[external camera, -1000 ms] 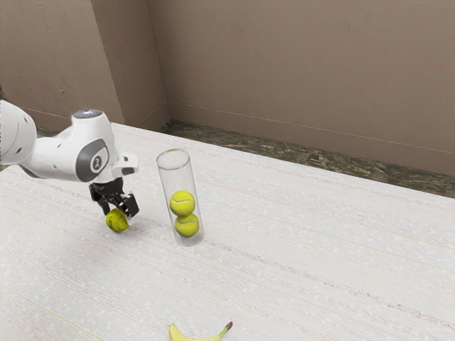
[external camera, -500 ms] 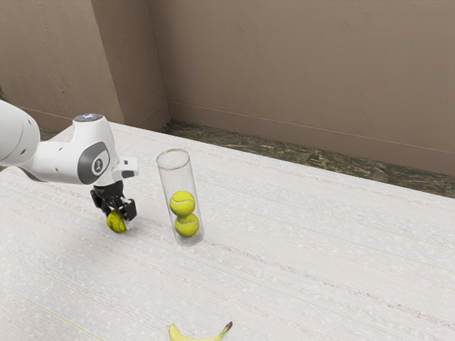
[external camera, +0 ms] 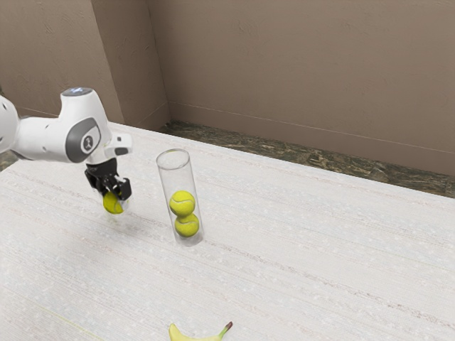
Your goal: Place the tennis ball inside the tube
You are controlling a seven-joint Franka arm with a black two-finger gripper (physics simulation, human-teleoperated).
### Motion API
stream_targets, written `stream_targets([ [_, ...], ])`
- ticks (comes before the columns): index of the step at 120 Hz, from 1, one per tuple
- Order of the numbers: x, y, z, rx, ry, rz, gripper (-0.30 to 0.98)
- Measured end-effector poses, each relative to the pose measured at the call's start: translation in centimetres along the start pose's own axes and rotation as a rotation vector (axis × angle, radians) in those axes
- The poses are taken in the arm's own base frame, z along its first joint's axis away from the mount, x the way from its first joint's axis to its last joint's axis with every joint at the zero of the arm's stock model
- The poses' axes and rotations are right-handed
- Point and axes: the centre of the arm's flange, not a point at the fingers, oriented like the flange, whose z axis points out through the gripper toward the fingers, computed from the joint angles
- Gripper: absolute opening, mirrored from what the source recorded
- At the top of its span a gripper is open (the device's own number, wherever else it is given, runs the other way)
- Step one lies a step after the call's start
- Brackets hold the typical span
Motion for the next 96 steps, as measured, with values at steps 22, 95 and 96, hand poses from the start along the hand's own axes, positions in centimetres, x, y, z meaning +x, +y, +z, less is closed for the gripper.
stream_targets([
  [22,-1.0,2.9,-9.5,0.013,0.055,0.026,0.30],
  [95,3.5,15.0,-21.9,-0.006,0.101,0.217,0.29],
  [96,3.6,15.0,-21.8,-0.007,0.099,0.217,0.29],
])
